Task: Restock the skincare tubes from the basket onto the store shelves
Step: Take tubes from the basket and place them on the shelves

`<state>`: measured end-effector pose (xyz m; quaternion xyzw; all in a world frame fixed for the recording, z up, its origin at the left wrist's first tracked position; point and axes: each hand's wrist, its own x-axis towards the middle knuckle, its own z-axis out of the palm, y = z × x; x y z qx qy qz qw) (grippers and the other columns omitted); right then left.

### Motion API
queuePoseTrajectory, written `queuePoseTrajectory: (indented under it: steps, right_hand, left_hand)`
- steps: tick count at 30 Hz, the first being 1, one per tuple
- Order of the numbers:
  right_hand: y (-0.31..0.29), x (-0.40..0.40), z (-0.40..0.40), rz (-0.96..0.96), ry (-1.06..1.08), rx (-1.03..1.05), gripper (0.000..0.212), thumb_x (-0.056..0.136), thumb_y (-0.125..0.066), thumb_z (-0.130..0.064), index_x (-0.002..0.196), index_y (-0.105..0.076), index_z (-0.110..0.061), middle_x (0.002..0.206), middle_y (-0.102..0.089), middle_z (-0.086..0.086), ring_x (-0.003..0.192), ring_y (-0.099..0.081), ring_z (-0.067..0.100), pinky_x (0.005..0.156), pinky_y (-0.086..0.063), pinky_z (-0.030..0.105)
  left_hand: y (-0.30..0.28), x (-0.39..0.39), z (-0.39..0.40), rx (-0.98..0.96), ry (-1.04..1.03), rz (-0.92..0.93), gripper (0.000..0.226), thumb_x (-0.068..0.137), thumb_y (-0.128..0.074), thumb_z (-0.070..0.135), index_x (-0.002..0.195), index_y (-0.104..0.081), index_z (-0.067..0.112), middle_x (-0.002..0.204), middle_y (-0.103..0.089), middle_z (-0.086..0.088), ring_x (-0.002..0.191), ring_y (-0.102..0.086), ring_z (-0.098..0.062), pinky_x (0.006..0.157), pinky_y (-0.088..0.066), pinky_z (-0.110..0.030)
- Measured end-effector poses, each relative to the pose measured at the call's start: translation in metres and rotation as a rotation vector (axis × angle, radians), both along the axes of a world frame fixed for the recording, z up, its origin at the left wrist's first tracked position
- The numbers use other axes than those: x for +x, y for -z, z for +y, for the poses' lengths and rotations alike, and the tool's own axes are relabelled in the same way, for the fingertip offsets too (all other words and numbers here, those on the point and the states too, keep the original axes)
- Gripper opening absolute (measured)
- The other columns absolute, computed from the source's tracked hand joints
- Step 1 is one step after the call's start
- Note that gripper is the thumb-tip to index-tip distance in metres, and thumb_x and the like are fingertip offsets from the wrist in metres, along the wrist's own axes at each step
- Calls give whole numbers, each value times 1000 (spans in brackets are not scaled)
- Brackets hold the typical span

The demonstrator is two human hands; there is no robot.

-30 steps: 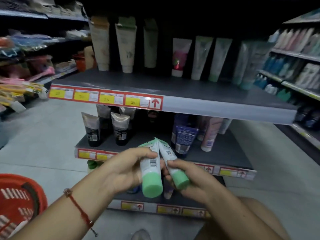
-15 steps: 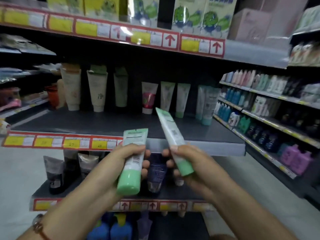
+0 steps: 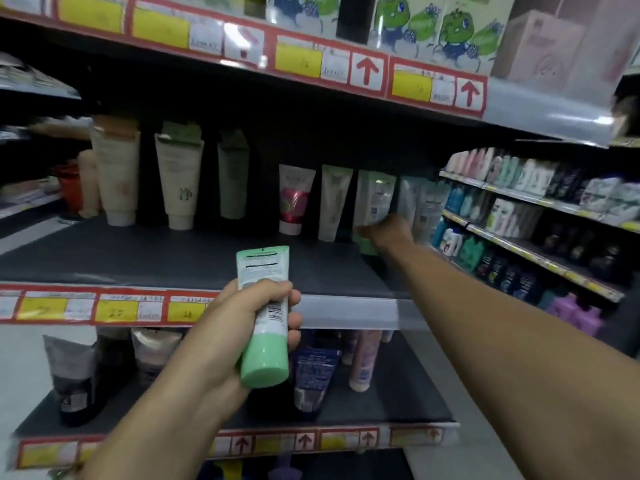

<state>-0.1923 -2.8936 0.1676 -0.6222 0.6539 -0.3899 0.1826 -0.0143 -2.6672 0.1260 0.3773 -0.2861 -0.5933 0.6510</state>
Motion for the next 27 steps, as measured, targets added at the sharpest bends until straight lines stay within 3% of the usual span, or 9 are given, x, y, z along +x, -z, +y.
queuePoseTrajectory:
  steps: [4,6,8,11,13,16,19,22,27]
  right_hand:
    - [17,0,-8,-46,39,-10,63,77,-80,-35,122,-57,2,118,-64,14,109,-61,32,79,-48,30]
    - [12,0,0,-235,-2,17,66,71,-84,-33,119,-56,2,113,-66,10,99,-64,27,88,-53,33]
    - [-1,2,29,-361,-26,-120,51,76,-78,-28,112,-51,-4,98,-61,3,86,-60,17,84,-50,30]
    - [-12,7,115,-189,-197,-300,39,86,-66,-36,120,-57,-19,100,-58,-9,90,-58,4,77,-43,16]
    - [-1,13,183,-105,-534,-116,20,92,-59,-40,112,-62,-36,100,-65,-23,91,-60,-10,72,-43,4]
    - [23,22,251,-223,-844,215,34,91,-62,-40,116,-50,-59,110,-63,-32,96,-64,-9,82,-52,15]
    - [37,20,253,-385,-798,223,63,84,-75,-31,135,-42,-49,123,-63,-20,99,-68,3,95,-53,29]
    - [34,14,242,-363,-763,301,64,78,-80,-27,131,-50,-47,112,-71,-10,101,-69,10,94,-54,37]
    - [18,5,222,-462,-766,602,52,86,-68,-3,134,-54,-14,103,-72,4,71,-68,4,50,-49,14]
  left_hand:
    - [4,-2,2,-20,23,-52,23,86,-65,11,109,-62,11,80,-70,-10,54,-63,-16,43,-50,-26]
    - [3,-2,5,-16,15,-51,23,87,-65,12,110,-61,11,82,-70,-10,56,-63,-16,45,-51,-26]
    - [2,-3,6,-10,1,-47,24,89,-64,13,112,-60,11,82,-70,-10,57,-64,-17,45,-51,-27]
    - [-2,-7,11,3,-33,-41,21,92,-60,16,113,-60,14,79,-72,-9,58,-66,-19,48,-53,-28]
    - [-4,-13,16,-17,-51,-62,20,93,-60,17,113,-61,18,80,-73,-8,63,-69,-19,53,-54,-31]
    - [-2,-26,24,-50,-102,-128,19,93,-59,18,110,-65,26,84,-76,-4,72,-74,-18,59,-56,-32]
    - [-1,-34,33,-52,-108,-125,20,94,-59,22,112,-66,29,90,-76,-2,79,-75,-17,68,-60,-37]
    - [0,-34,38,-24,-94,-194,22,96,-58,25,117,-64,27,96,-77,-2,89,-74,-19,83,-59,-43]
    - [2,-14,48,-57,-88,-712,15,96,-53,40,109,-60,43,103,-73,14,91,-69,-5,84,-52,-31]
